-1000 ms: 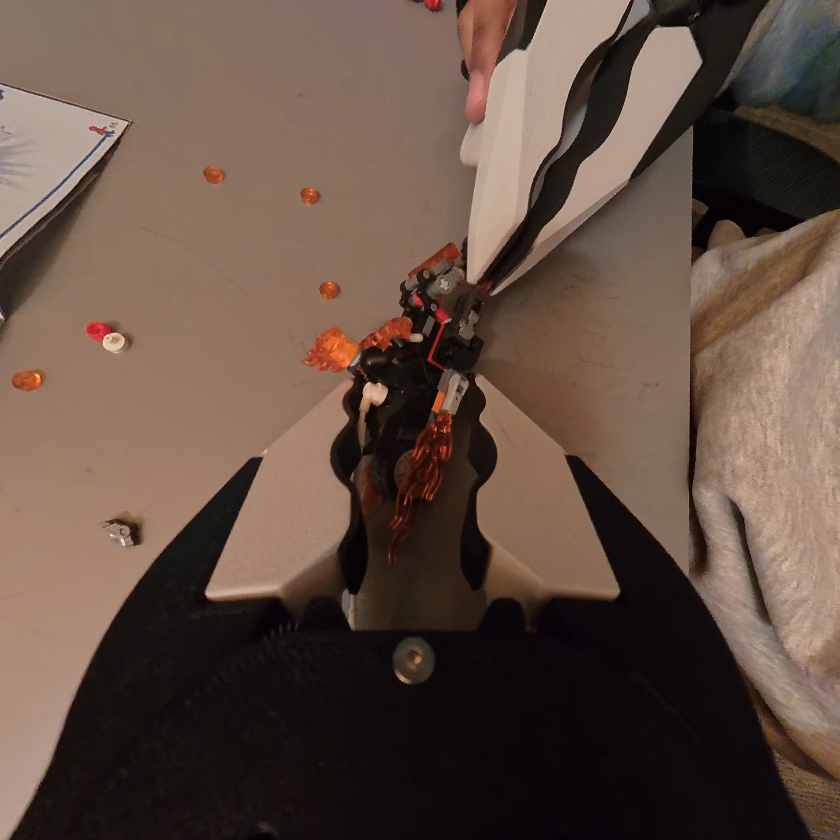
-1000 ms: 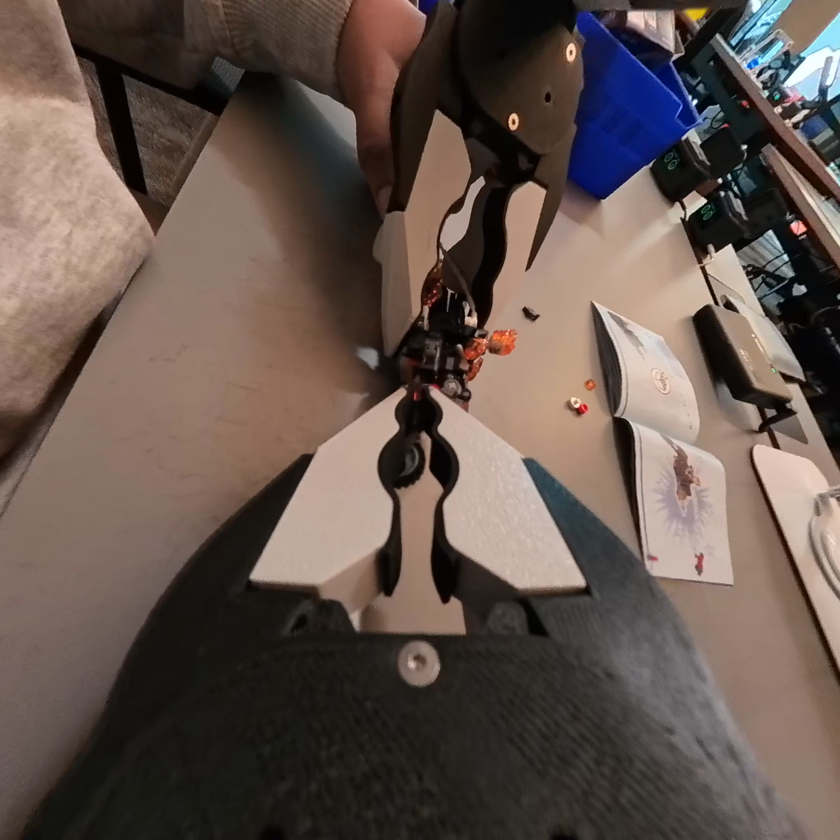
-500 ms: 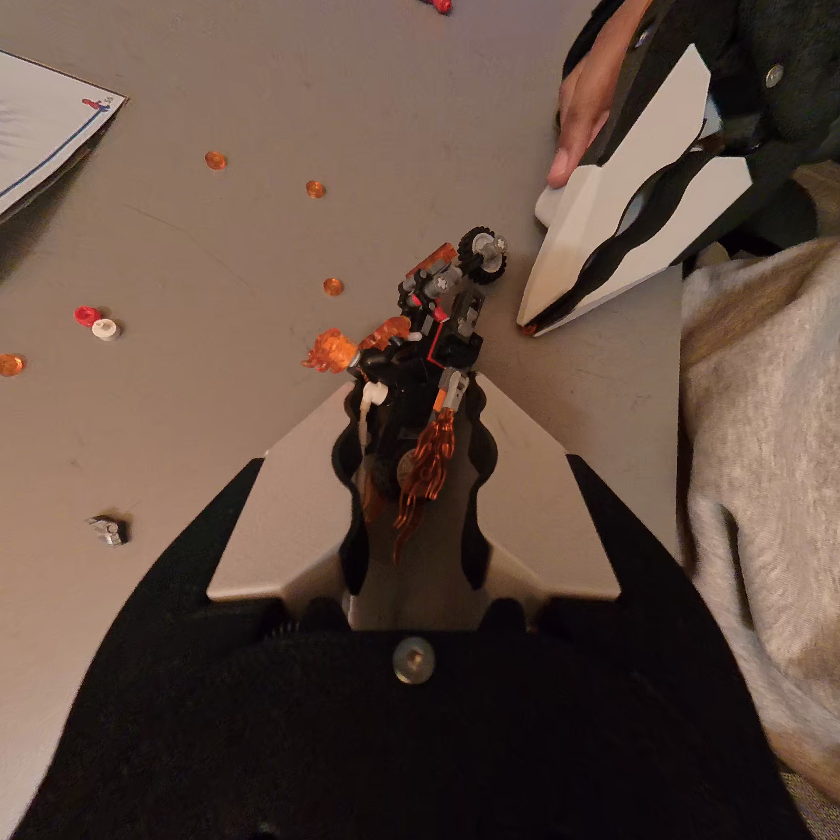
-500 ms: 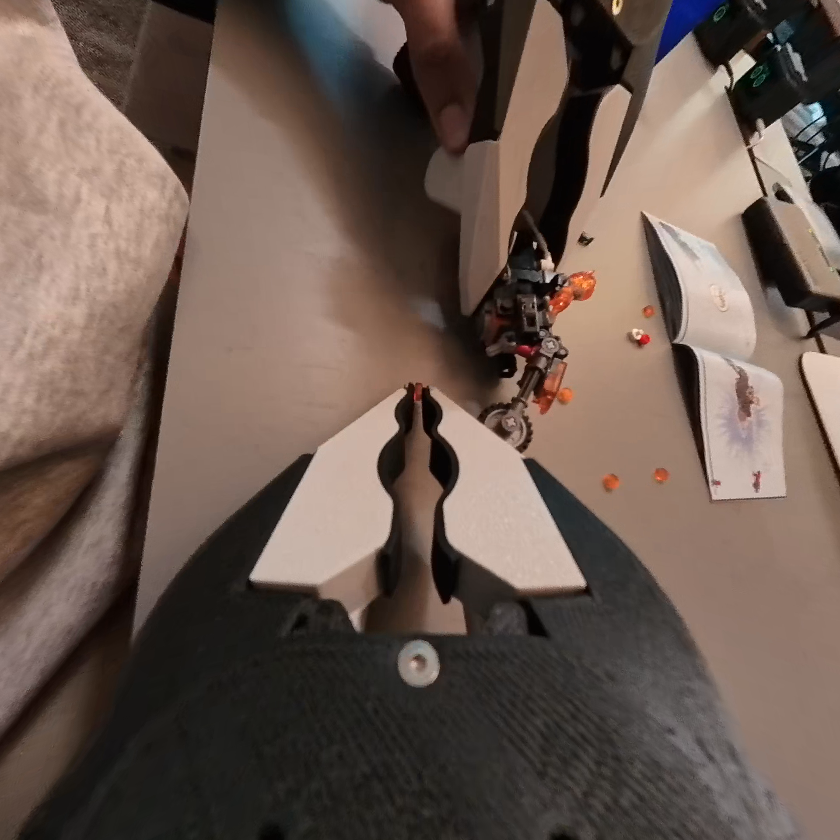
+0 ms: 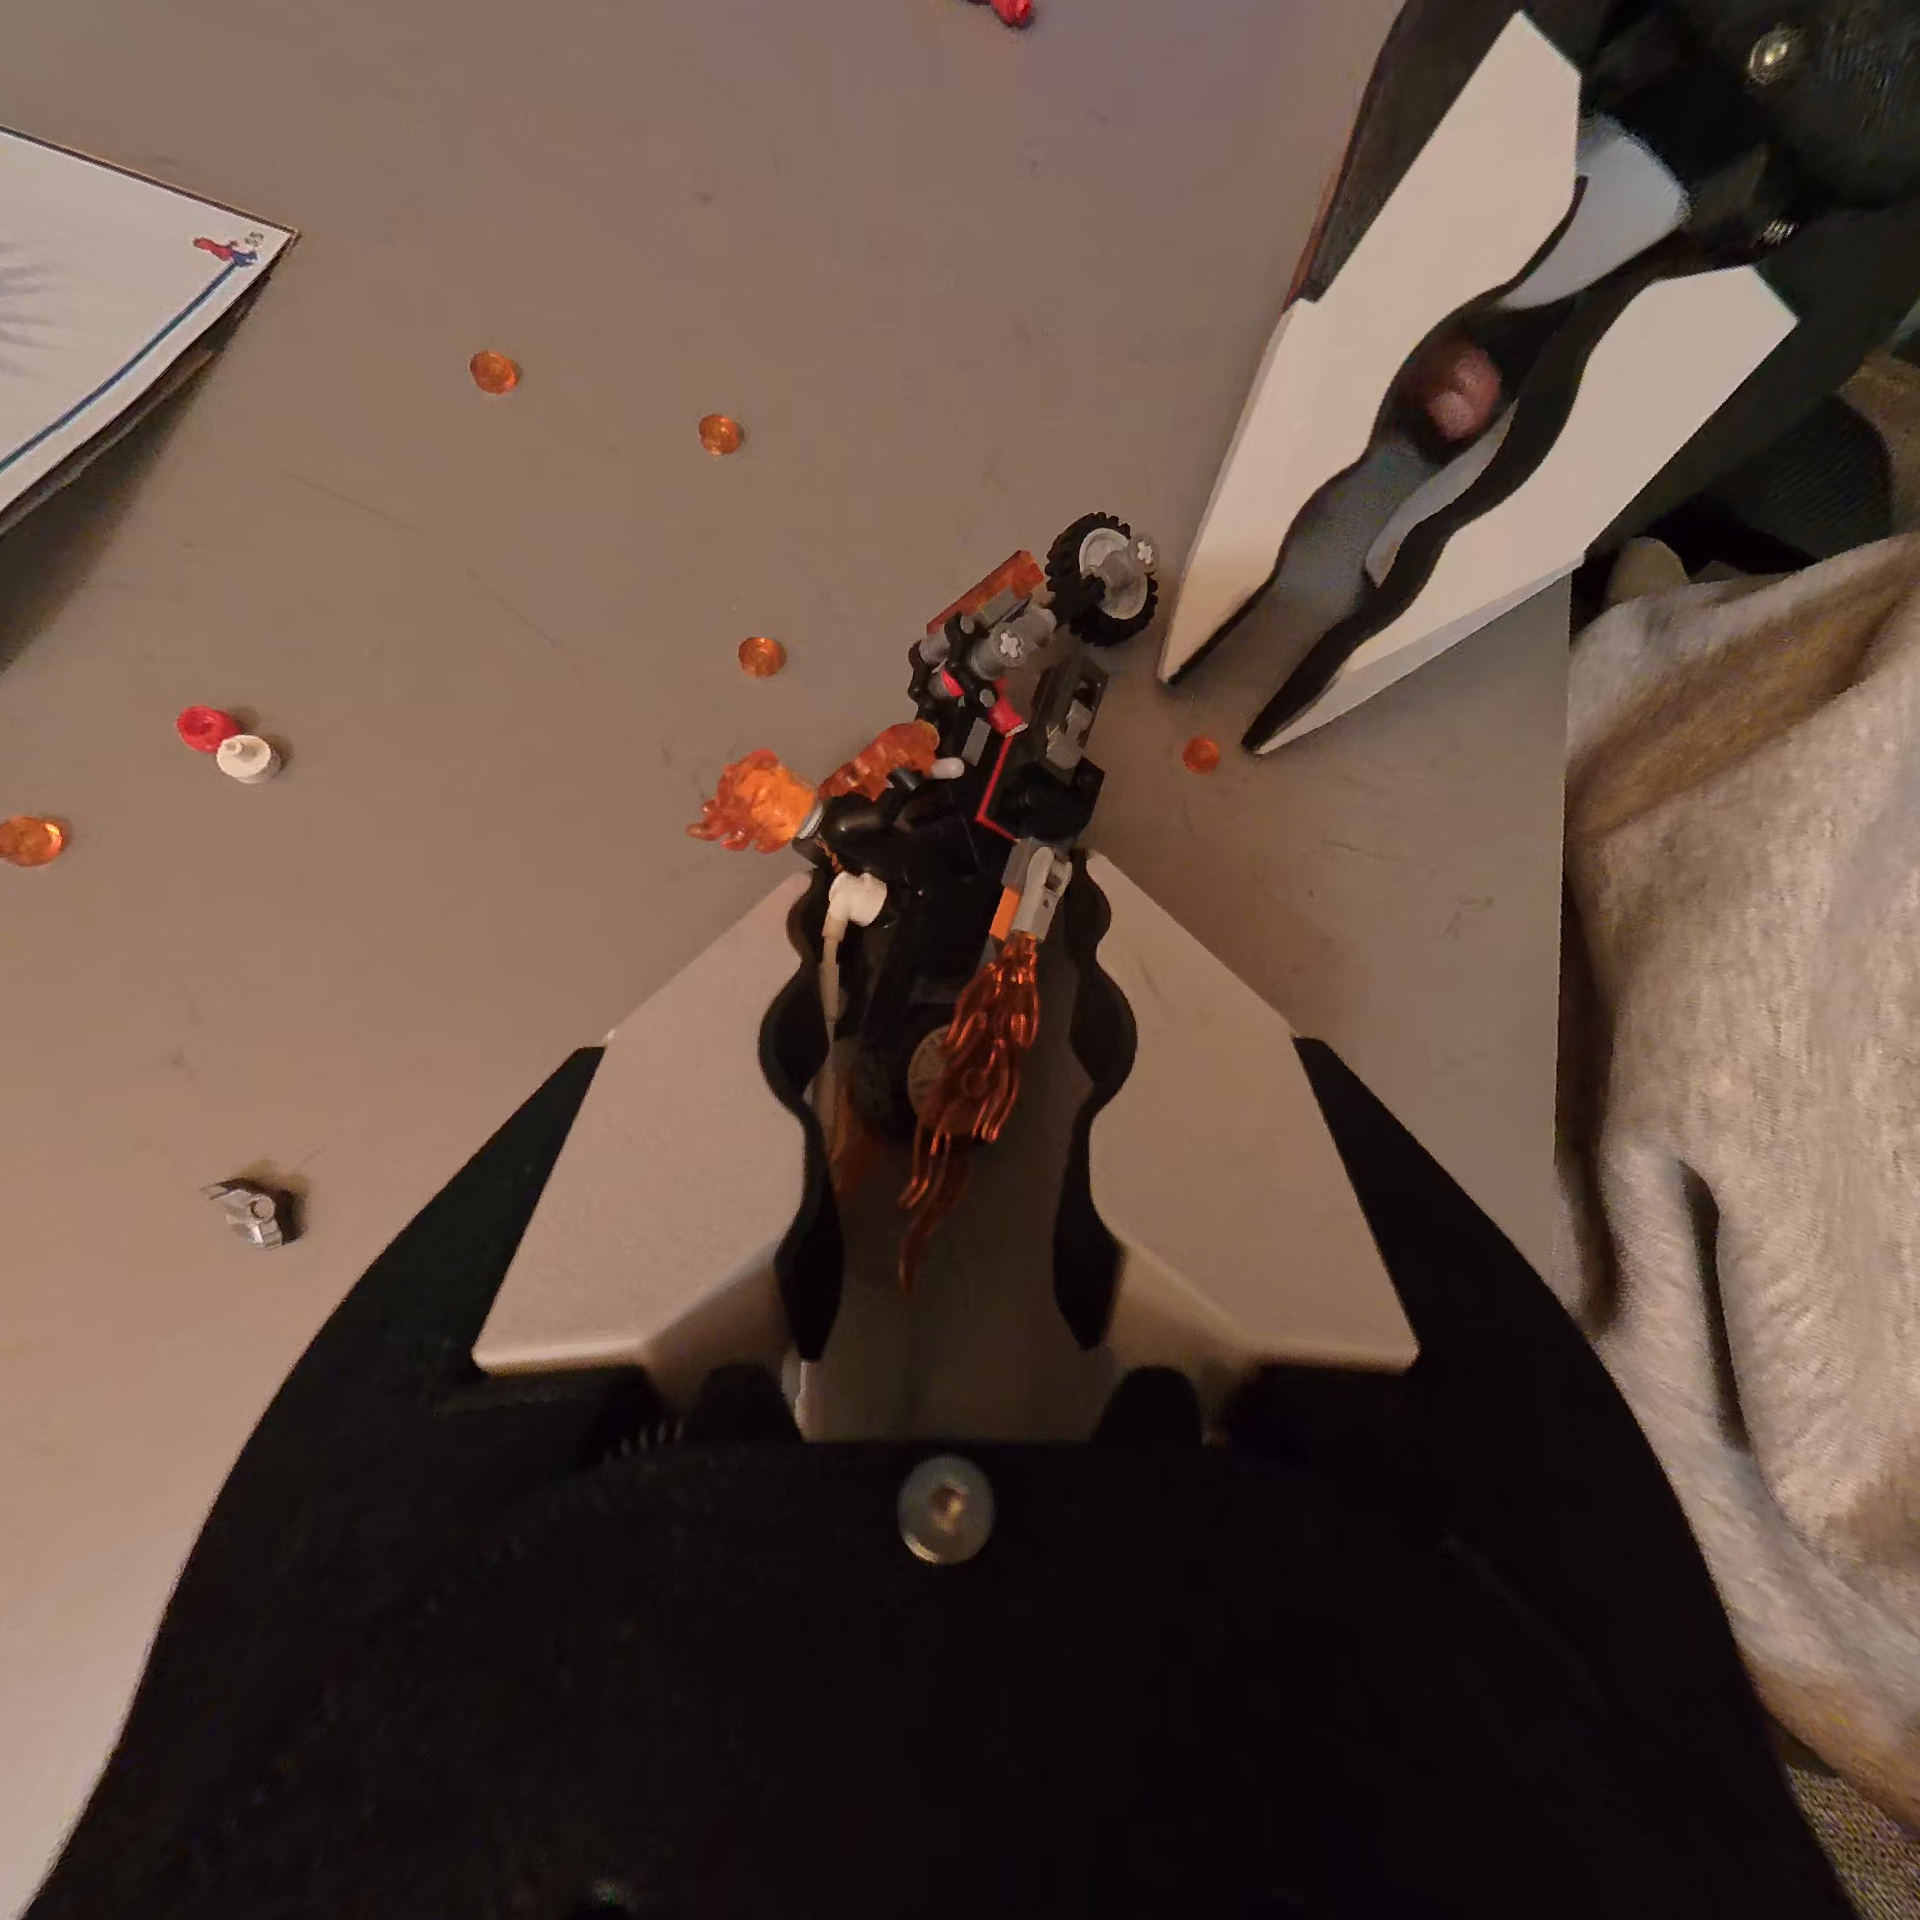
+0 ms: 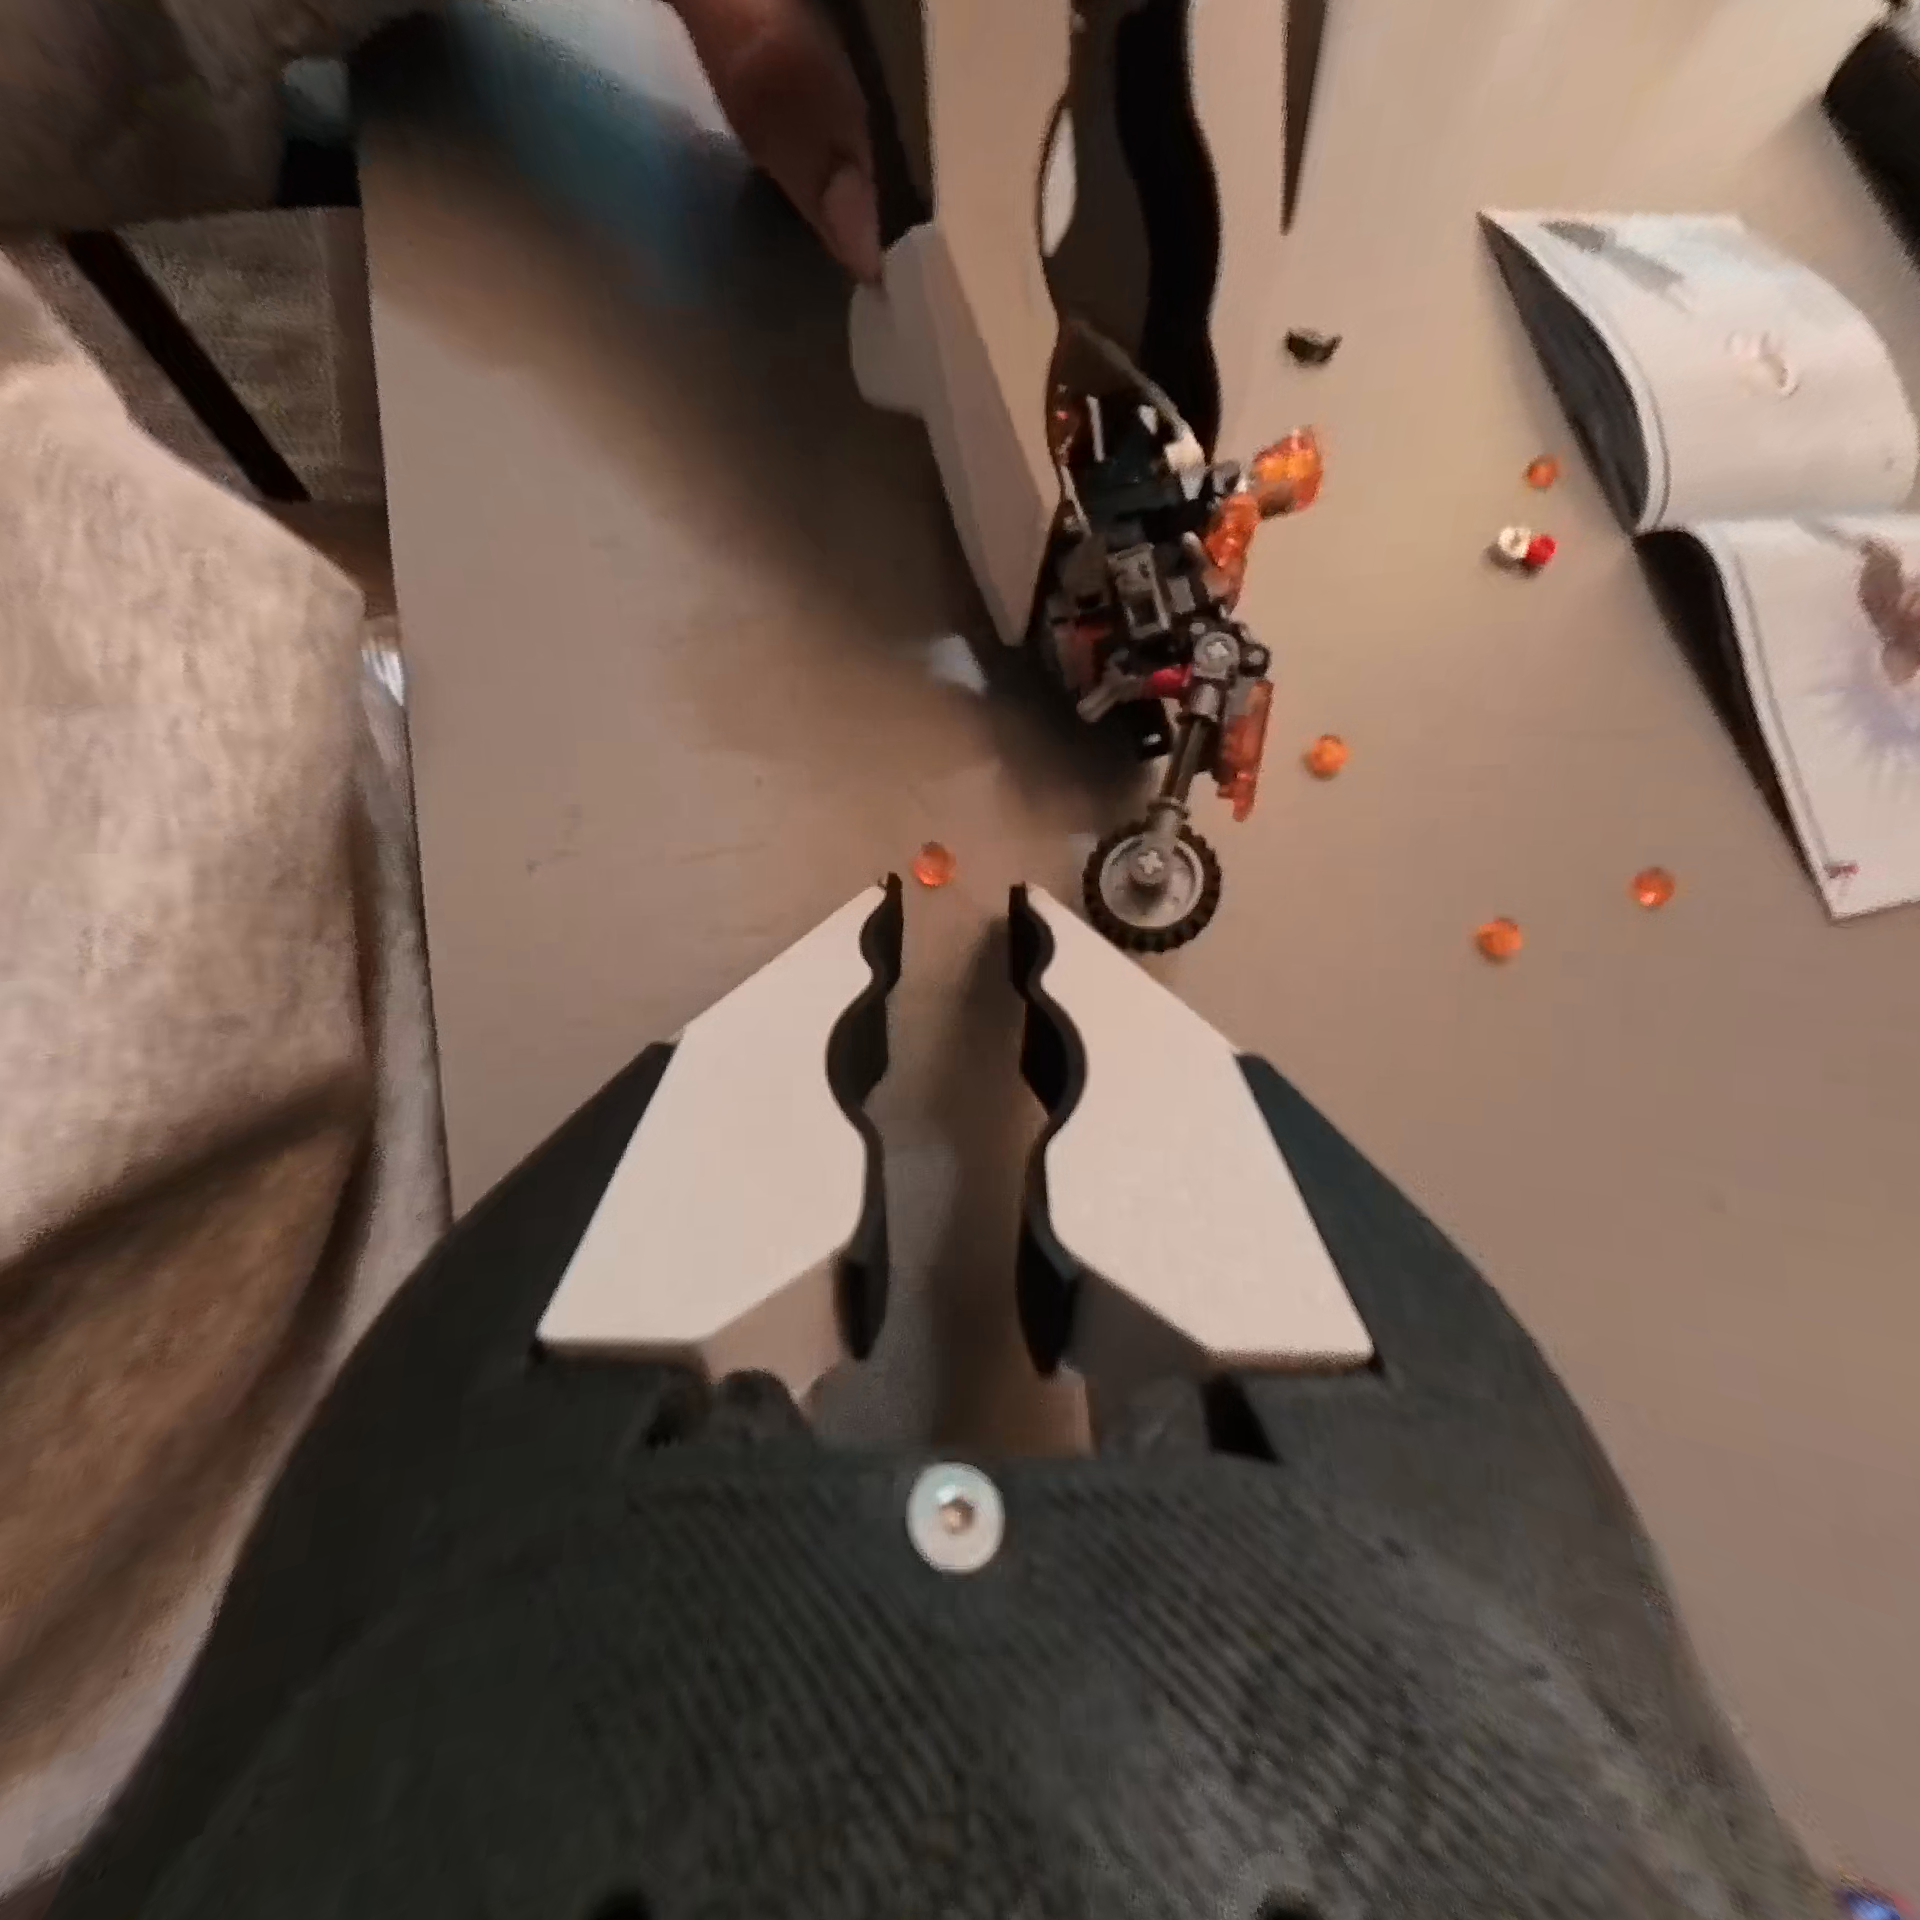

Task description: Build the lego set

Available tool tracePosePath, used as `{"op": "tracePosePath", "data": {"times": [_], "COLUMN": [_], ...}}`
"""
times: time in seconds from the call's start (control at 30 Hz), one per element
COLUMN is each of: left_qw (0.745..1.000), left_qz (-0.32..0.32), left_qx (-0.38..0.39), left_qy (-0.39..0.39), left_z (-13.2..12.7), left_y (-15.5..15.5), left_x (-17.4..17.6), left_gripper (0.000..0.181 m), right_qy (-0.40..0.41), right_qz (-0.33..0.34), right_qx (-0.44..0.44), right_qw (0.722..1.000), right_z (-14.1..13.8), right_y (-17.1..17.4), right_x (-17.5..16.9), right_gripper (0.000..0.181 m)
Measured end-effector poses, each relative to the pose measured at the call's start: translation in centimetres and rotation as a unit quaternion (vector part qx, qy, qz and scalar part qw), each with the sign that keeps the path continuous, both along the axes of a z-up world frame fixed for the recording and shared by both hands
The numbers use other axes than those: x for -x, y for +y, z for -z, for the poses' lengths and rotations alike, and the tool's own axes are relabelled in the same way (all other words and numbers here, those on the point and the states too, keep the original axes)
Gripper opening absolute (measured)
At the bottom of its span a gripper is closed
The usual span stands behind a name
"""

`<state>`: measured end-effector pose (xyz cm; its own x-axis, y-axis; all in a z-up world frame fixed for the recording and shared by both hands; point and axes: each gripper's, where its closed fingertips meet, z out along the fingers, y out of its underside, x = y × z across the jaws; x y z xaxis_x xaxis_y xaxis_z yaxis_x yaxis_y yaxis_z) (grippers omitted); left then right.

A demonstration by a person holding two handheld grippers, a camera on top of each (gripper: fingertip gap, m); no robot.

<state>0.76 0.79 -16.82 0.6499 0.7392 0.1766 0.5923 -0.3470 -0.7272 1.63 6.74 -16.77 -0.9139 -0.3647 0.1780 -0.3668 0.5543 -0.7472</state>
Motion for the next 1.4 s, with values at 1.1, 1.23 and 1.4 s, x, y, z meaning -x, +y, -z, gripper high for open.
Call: {"op": "tracePosePath", "data": {"times": [1.1, 1.23, 1.4], "left_qw": [1.000, 1.000, 0.998], "left_qz": [0.002, 0.008, 0.025], "left_qx": [0.009, 0.015, 0.046], "left_qy": [0.005, 0.009, 0.034], "left_z": [0.1, 0.1, 0.2], "left_y": [0.0, 0.2, 0.4], "left_x": [0.0, -0.2, -0.4], "left_gripper": [0.045, 0.046, 0.045], "right_qy": [-0.127, -0.184, -0.296], "right_qz": [0.066, 0.073, 0.060], "right_qx": [0.039, 0.054, 0.030], "right_qw": [0.989, 0.979, 0.953], "right_z": [-2.4, -3.4, -4.3], "right_y": [-1.9, -2.3, -2.4], "right_x": [-0.2, 0.4, 0.2], "right_gripper": [0.004, 0.004, 0.004]}}
